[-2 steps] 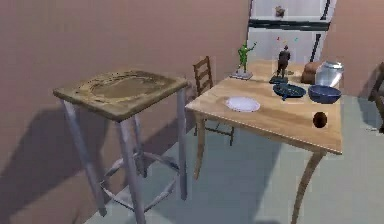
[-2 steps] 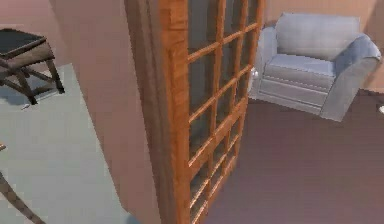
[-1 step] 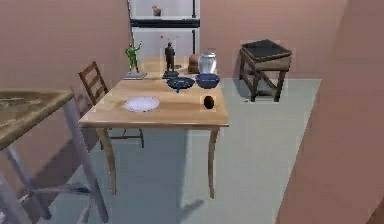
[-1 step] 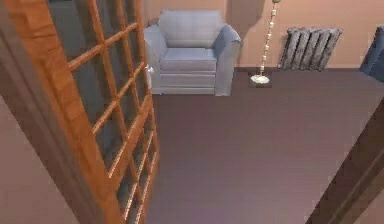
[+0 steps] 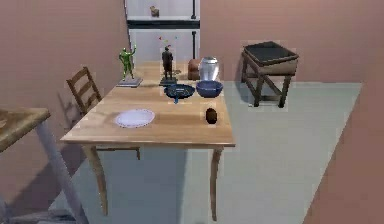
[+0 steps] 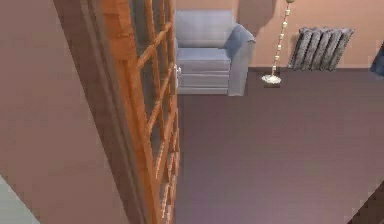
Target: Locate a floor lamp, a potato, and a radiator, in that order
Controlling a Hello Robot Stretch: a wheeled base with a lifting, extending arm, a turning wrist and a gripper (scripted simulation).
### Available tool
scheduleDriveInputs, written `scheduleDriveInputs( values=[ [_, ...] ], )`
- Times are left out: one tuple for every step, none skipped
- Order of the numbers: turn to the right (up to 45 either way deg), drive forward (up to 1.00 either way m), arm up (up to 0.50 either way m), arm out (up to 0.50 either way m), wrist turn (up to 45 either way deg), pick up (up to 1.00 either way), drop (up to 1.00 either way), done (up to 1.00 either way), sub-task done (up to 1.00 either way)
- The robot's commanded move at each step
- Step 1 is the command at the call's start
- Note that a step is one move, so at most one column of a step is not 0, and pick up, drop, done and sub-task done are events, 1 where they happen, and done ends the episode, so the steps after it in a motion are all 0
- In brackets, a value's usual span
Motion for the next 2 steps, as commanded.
scheduleDriveInputs(
  values=[
    [21.0,0.00,0.00,0.00,0.0,0.00,0.00,0.00,0.00],
    [0.0,0.30,0.00,0.00,0.0,0.00,0.00,0.00,0.00]
  ],
)
